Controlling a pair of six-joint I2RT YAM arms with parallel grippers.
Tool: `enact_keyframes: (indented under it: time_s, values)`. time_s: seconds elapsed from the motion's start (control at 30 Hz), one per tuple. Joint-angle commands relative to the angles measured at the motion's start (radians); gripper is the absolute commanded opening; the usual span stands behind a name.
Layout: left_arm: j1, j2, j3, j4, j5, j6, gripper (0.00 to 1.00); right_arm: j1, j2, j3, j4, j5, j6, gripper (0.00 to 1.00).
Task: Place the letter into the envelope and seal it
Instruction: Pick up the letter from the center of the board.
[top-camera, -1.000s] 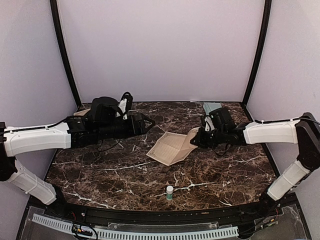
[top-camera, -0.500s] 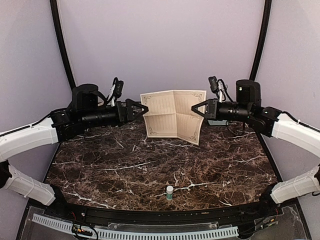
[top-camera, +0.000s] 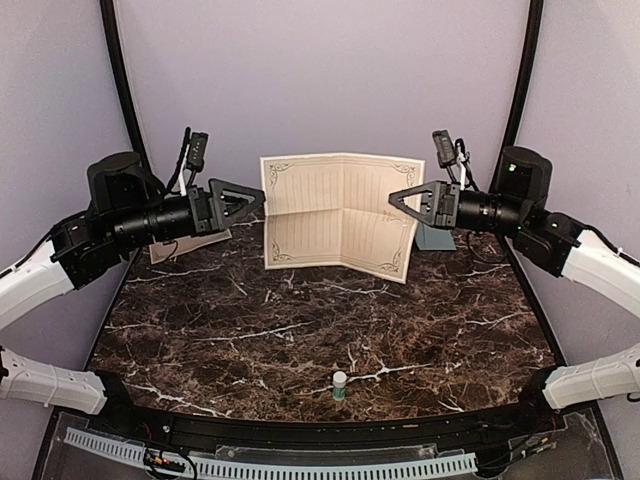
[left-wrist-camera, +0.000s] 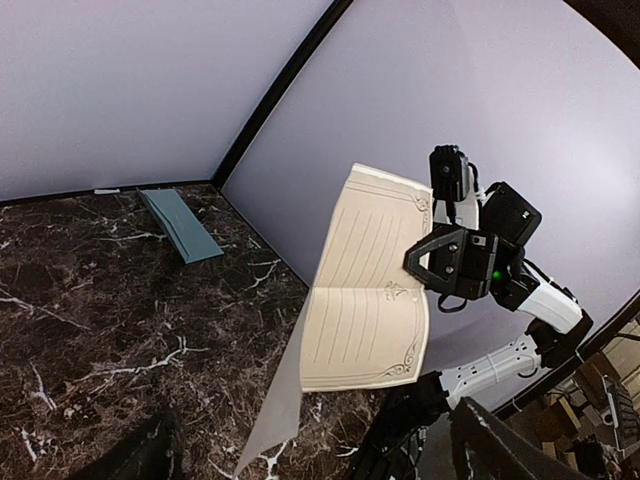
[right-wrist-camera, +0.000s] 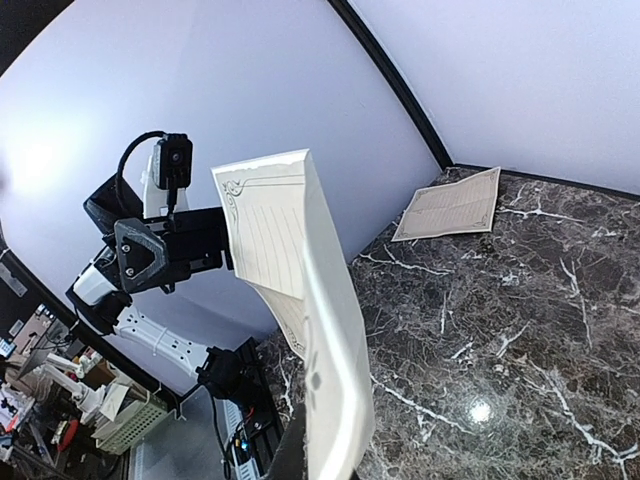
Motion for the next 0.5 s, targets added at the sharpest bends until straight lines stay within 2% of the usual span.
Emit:
enact_keyframes:
  time_s: [0.0, 0.1, 0.27, 0.47]
  values:
    - [0.006, -0.001, -0.03, 0.07, 0.131, 0.01, 0.91, -0.003, -0.015, 0.025, 0.064, -0.026, 0.03, 0.0]
    - [0.006, 0.022, -0.025, 0.078, 0.159, 0.019, 0.91, -0.003, -0.01, 0.024, 0.07, -0.03, 0.035, 0.0]
    - [0.005, 0.077, 0.019, 0.003, 0.094, 0.06, 0.91, -0.003, -0.004, 0.031, 0.078, -0.035, 0.042, 0.0]
    - [0.005, 0.127, 0.033, 0.024, 0.121, 0.07, 0.9, -0.003, 0.023, 0.037, 0.089, -0.059, 0.054, 0.0]
